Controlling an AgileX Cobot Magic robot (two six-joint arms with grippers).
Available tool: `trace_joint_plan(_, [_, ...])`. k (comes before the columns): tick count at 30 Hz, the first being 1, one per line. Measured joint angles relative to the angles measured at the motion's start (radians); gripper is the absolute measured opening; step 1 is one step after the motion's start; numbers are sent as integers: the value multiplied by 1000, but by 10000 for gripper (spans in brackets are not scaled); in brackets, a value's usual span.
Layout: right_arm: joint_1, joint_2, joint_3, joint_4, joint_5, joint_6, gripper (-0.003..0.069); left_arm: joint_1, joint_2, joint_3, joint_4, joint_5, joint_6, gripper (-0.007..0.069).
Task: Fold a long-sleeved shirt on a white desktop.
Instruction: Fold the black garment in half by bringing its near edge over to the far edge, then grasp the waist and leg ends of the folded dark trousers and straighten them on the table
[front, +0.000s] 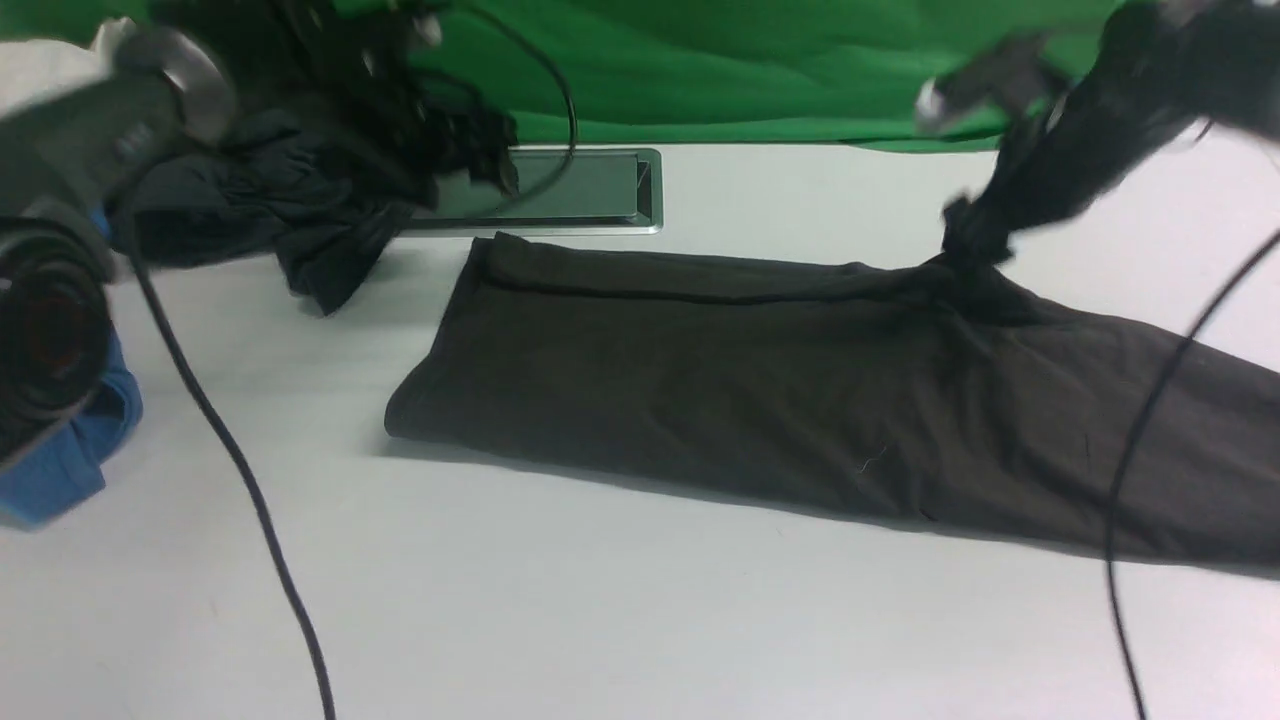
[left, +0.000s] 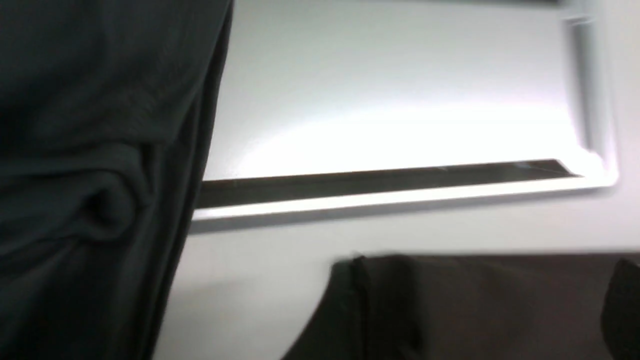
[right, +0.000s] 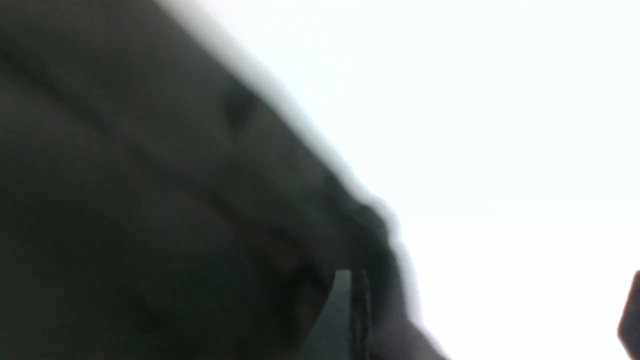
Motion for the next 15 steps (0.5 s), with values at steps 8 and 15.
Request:
trace_joint_plan(8, [-1,-336,3,66,107,174,496,67,-202,3,46,286,12,693])
trace_joint_plan(15, [-1,-543,235,212,110,247,491,81,-327,395,-7,289,0,693])
